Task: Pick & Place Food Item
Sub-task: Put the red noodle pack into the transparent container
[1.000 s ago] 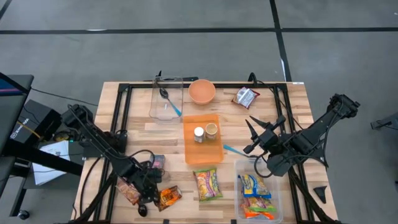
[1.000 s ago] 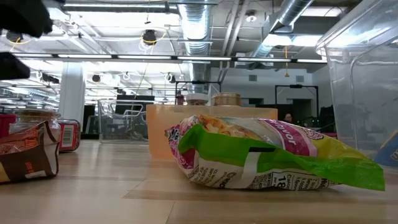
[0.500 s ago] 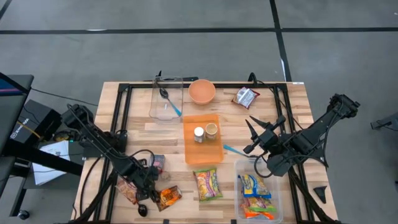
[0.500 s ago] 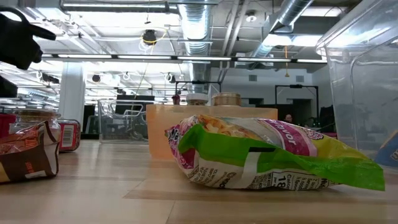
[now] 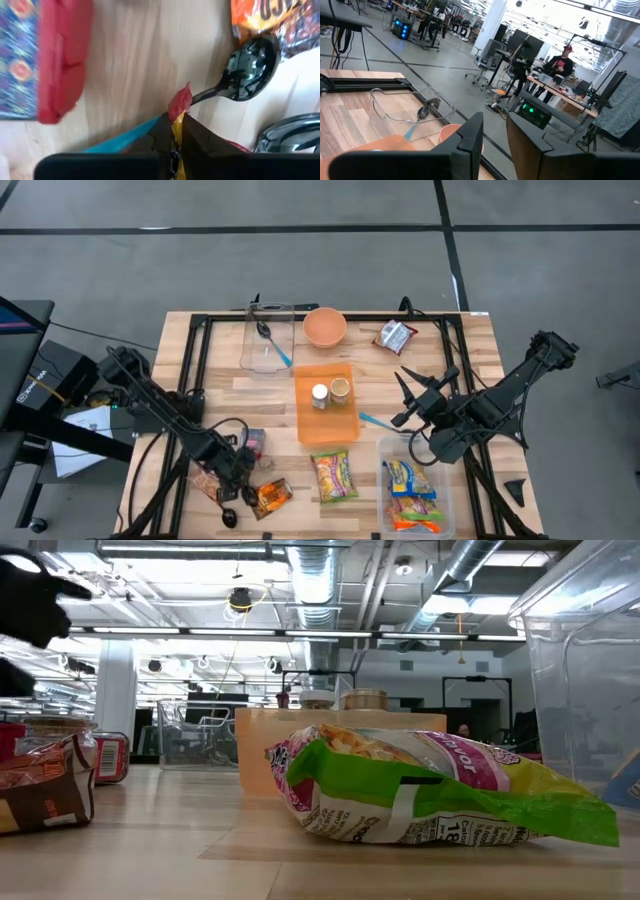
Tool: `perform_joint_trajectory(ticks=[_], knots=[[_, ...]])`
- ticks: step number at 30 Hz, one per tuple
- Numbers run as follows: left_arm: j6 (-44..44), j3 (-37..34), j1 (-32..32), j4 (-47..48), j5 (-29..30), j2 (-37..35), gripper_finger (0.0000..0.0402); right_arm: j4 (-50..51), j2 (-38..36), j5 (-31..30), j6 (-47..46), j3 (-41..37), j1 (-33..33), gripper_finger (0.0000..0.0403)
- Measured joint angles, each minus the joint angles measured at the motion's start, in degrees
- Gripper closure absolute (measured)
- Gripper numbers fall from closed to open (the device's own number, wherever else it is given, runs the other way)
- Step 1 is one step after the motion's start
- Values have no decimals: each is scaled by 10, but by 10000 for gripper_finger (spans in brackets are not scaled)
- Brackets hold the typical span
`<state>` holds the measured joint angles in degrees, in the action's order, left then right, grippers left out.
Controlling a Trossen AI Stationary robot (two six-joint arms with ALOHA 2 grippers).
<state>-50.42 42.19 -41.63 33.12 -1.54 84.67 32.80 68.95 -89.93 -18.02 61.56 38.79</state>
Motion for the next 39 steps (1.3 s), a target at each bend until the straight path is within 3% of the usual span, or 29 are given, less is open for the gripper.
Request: perform_joint_trajectory(ticks=[14,21,26,31,35,39], knots=[[11,0,6,-14,68,-164,396,0,0,0,0,0,0,321],[131,0,-4,-173,108,-233,396,0,0,0,0,0,0,321],[248,0,18,-265,112,-233,396,1,0,0,0,0,1,321],[374,0,90,-325,110,-207,396,1,0,0,0,0,1,321],[480,0,153,-459,39,-166,396,0,-4,0,0,0,2,321],[530,0,205,-600,-31,-115,396,2,-24,-1,-21,0,2,321]])
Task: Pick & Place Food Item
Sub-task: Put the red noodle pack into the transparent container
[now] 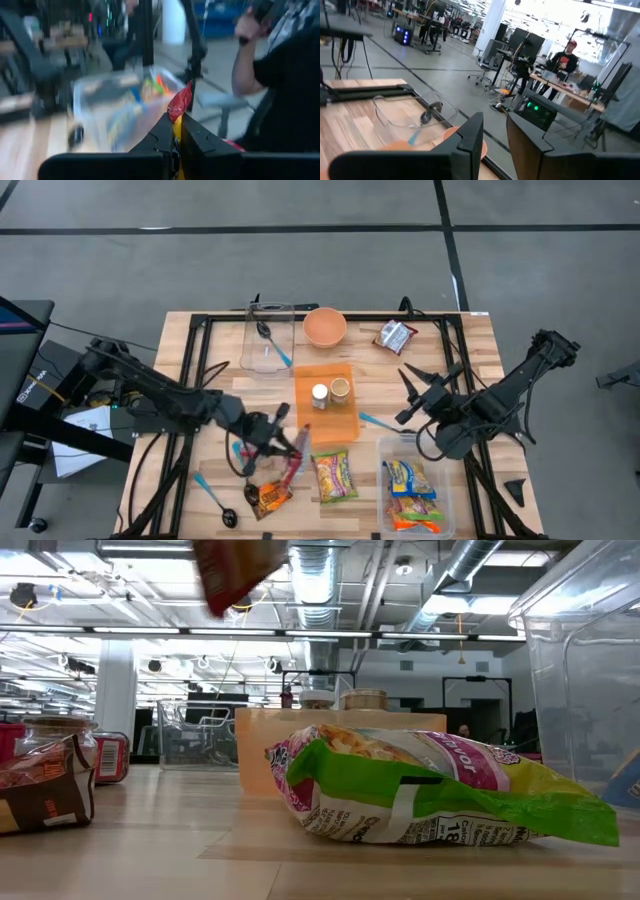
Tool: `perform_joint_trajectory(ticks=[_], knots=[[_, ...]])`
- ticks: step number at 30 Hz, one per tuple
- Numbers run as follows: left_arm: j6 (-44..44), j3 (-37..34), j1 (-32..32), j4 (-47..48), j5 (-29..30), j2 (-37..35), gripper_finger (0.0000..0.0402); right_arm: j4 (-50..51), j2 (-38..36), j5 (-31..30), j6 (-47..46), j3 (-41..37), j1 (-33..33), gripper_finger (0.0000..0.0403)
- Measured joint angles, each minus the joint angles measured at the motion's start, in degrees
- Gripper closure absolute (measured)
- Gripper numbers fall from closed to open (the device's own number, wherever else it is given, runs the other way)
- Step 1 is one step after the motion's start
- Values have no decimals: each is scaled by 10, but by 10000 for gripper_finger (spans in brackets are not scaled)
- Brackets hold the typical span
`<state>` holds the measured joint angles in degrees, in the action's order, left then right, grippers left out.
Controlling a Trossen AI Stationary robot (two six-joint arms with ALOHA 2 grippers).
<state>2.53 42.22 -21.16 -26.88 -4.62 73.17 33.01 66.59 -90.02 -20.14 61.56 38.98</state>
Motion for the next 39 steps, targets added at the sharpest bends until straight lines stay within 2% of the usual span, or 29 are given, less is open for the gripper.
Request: perform_joint_trajectory(ticks=[7,12,16,21,23,28,32,35,39], knots=[[-27,12,55,-291,-24,119,396,79,-27,0,-103,0,0,321],[-58,72,60,-409,-23,206,396,136,-36,0,-159,0,0,321],[-44,140,59,-430,23,264,396,165,-36,0,-159,0,3,321],[80,191,73,-438,214,287,396,192,-36,0,-159,0,33,321],[92,200,92,-459,256,290,396,195,-36,0,-158,0,50,321],[35,210,165,-500,273,290,396,203,-35,0,-154,0,80,321],[-84,211,230,-518,270,290,396,208,-34,0,-153,0,82,321],[-148,211,269,-516,265,290,396,207,-19,0,-138,0,71,321],[-176,211,284,-522,260,294,396,188,4,0,-106,0,30,315]])
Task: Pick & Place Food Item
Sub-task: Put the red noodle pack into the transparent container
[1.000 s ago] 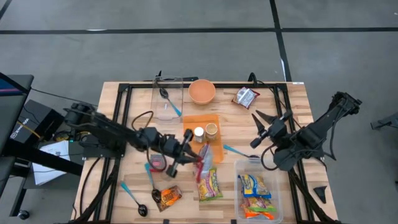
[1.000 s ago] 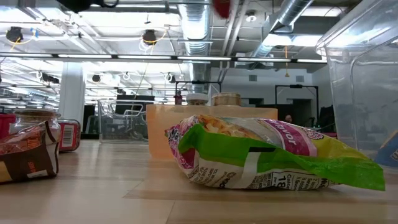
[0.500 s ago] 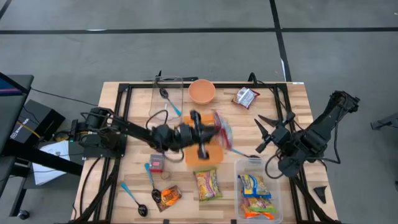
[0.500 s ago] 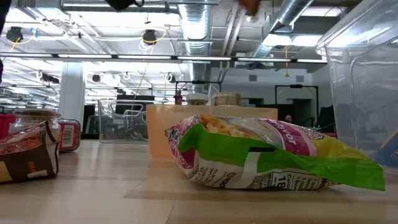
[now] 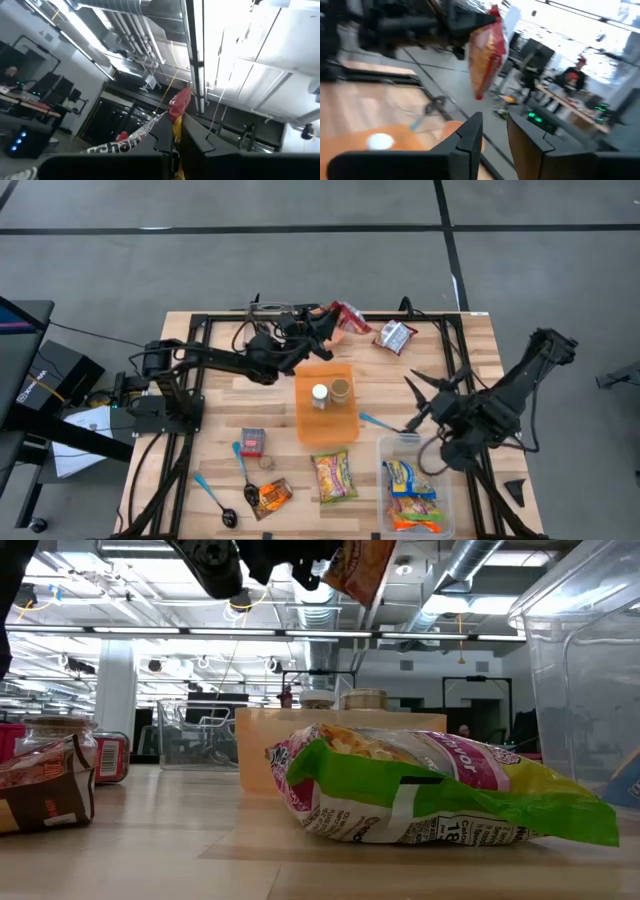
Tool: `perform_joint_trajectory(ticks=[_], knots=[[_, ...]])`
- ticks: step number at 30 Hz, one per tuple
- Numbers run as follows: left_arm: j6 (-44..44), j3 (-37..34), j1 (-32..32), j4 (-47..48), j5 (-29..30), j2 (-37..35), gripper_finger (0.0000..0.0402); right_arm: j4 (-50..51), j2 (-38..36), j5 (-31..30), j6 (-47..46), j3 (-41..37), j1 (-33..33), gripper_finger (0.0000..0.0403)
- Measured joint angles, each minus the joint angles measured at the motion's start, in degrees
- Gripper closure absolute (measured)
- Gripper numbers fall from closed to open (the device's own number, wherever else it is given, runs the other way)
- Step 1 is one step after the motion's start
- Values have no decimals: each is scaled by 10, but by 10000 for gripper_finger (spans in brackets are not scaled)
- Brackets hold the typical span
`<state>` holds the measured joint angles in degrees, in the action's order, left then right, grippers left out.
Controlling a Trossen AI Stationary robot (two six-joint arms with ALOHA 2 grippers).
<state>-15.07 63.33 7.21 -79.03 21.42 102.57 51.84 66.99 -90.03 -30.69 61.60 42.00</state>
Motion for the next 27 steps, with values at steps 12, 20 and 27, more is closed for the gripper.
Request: perform_joint_trajectory(ticks=[12,20,27], knots=[[12,35,-26,-3,-29,45,396,-225,56,1,190,0,-101,182],[17,42,-30,-4,-54,71,396,-278,54,0,208,0,-98,141],[60,42,-40,6,-60,71,396,-303,55,35,208,0,-108,144]])
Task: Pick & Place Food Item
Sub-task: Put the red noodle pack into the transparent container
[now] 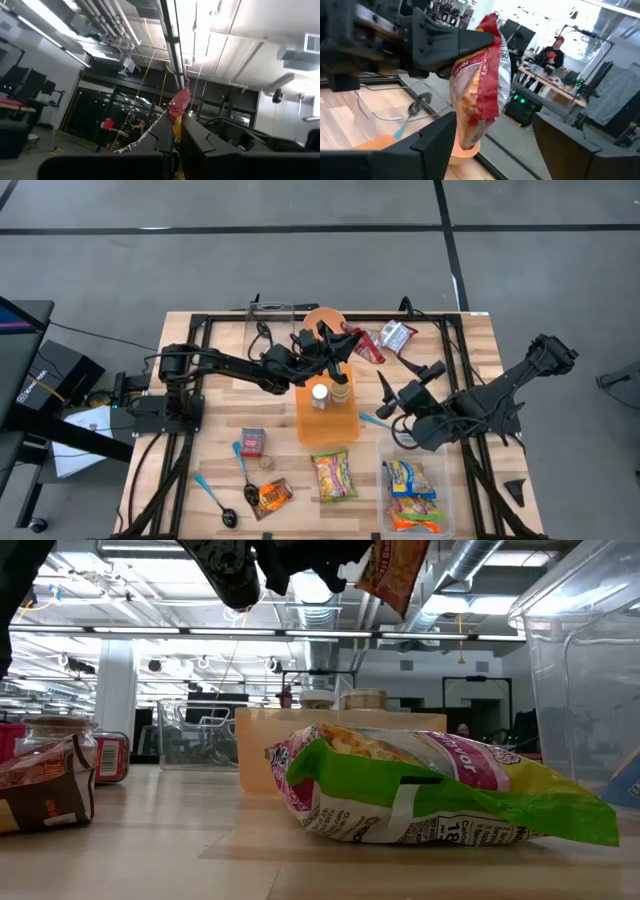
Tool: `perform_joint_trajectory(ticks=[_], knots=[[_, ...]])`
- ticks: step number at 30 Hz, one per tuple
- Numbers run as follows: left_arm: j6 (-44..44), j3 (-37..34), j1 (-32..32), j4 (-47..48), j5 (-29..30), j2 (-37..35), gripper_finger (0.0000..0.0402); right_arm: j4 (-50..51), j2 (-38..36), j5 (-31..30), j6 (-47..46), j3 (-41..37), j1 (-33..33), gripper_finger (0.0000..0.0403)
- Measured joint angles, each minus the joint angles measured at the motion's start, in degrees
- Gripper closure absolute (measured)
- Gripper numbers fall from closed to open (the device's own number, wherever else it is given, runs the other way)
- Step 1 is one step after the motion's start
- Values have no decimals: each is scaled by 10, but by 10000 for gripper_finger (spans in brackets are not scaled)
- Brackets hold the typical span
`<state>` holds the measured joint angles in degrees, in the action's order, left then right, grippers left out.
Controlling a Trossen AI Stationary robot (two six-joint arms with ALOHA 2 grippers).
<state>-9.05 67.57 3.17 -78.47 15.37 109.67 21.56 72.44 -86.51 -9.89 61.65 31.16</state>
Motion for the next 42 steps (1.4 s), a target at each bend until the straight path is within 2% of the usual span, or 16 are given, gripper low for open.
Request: perform_joint_trajectory(ticks=[5,12,19,23,26,34,38,42], knots=[[40,0,-11,0,-3,0,396,-10,0,30,0,0,-15,144],[43,0,-14,17,-4,2,396,-13,0,32,0,0,-21,144],[43,11,-14,12,-11,27,396,-17,0,61,2,0,-21,154],[43,27,-14,16,-28,38,396,-21,0,69,8,0,-21,188],[43,29,-14,21,-29,38,396,-21,0,72,9,0,-23,230],[43,29,-15,22,-47,38,395,-21,0,72,7,0,-26,384],[43,29,-15,26,-52,38,386,-21,0,66,8,0,-22,389],[68,17,-14,40,-53,31,370,-16,0,14,12,0,-1,398]])
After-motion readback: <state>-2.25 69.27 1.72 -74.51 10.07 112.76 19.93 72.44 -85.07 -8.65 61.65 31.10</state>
